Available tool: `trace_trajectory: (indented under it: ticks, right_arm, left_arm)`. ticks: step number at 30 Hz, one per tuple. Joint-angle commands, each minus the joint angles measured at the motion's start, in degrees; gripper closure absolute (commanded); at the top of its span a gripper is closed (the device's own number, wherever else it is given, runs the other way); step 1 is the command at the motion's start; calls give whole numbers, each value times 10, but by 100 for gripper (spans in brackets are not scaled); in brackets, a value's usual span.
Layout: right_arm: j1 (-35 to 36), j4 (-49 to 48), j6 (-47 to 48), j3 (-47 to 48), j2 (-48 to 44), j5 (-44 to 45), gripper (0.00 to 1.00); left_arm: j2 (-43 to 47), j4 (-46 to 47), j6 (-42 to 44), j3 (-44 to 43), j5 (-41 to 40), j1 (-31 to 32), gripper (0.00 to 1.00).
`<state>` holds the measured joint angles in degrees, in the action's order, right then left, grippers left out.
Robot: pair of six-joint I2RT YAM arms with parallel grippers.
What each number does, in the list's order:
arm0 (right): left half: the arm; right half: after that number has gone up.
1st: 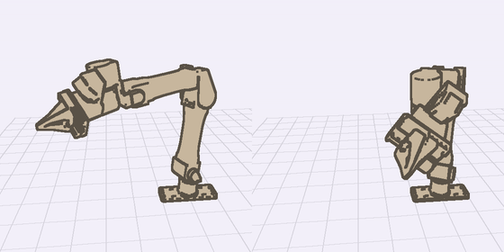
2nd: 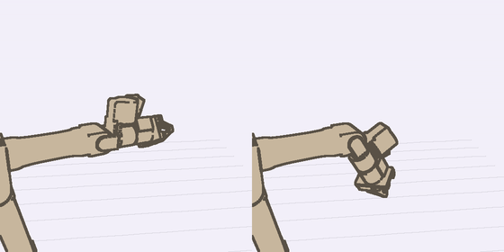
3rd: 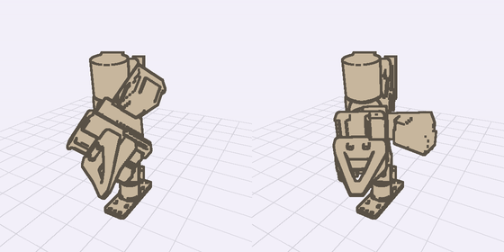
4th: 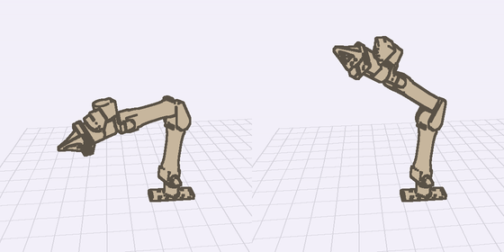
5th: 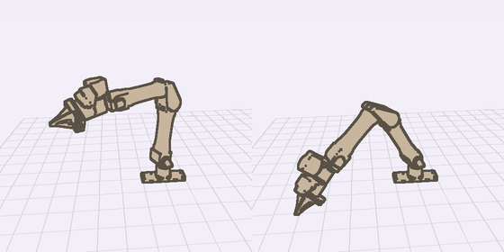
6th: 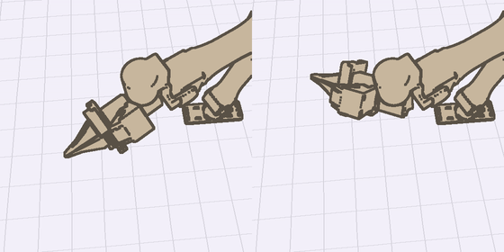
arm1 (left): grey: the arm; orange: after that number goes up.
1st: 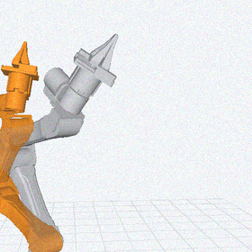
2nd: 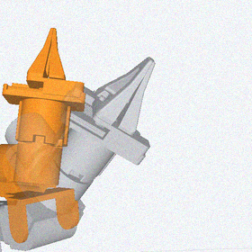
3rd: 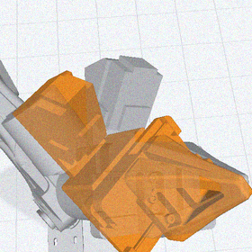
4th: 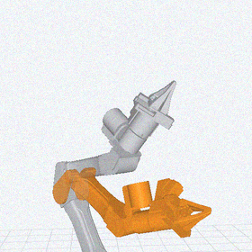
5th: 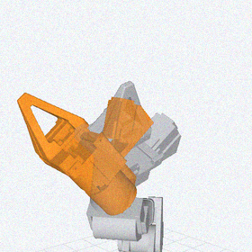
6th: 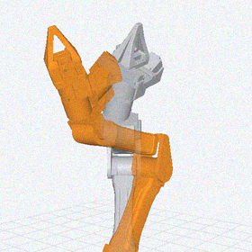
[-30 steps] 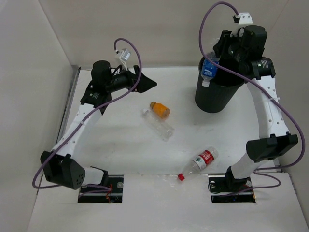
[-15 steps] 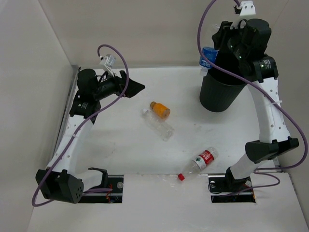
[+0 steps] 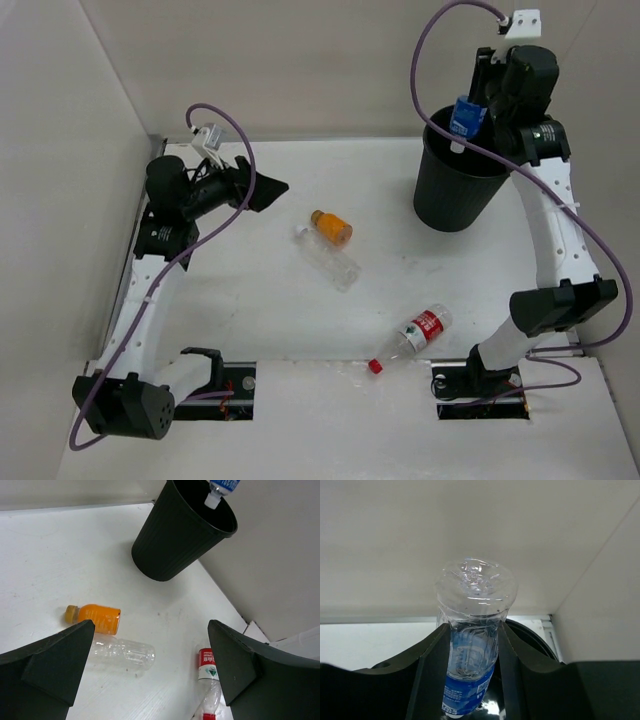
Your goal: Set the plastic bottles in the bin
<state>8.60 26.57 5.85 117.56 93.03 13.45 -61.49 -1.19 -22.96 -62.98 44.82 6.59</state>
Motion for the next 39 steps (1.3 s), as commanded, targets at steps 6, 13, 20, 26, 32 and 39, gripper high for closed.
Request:
trace_trajectory:
  ticks: [6,13,20,26,32,39]
  right_arm:
    - [-6,-31,9,-69,-35,24,0]
    - [-28,19,-2,-53,-135,-20,0]
    - [-121,95,8,-169,-312,-112,0]
    - [-232,171,19,-225,-450,-223,0]
    - [-328,246,-14,-231,-535,-332,0]
    - [-336,295,-62,-229,-579,-347,0]
  left_arm:
    - [-11,-94,195,-23,-26,-11,0]
    - [-36,-215,435,-52,-132,74,0]
    - [-39,-225,667,-18,-193,187,0]
    - [0,-178,937,115,-189,288,0]
    - [-99,-127,1069,135,-127,295,0]
    - [-237,-59,1089,74,-120,299,0]
